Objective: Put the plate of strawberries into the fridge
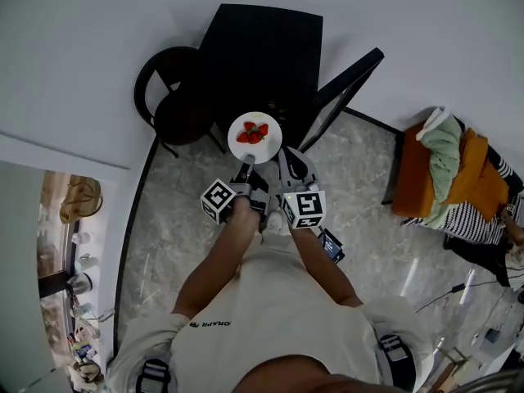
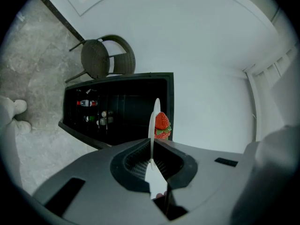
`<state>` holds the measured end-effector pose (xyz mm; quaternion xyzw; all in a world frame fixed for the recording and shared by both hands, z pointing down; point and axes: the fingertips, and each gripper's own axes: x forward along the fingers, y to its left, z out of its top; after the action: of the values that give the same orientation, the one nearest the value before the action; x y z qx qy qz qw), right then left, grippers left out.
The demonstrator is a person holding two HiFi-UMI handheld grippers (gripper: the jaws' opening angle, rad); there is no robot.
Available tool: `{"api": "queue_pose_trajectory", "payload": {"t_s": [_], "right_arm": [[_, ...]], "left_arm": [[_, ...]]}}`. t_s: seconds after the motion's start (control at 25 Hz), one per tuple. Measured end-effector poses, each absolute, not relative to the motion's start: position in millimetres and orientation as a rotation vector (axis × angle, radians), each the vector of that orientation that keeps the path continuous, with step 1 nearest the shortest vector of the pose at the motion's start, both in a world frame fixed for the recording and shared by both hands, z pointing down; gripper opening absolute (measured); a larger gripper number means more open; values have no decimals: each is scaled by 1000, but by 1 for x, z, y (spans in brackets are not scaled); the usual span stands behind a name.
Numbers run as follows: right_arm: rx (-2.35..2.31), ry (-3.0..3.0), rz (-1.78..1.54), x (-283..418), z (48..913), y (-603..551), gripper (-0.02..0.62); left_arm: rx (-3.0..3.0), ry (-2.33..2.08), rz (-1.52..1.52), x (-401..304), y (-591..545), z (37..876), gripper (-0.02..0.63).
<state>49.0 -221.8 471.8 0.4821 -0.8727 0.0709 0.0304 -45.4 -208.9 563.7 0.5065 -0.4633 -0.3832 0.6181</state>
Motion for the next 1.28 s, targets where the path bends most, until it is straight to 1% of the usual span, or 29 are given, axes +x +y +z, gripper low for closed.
{"api": "queue_pose_trajectory", "payload": {"t_s": [0.6, 1.28], "right_arm": [[1530, -2645, 225, 28, 500, -260, 12], [1543, -2603, 200, 30, 537, -267, 12]], "left_arm": [[1178, -1026, -815, -57, -242, 600, 12], [1145, -1005, -783, -55, -263, 649, 12]]}}
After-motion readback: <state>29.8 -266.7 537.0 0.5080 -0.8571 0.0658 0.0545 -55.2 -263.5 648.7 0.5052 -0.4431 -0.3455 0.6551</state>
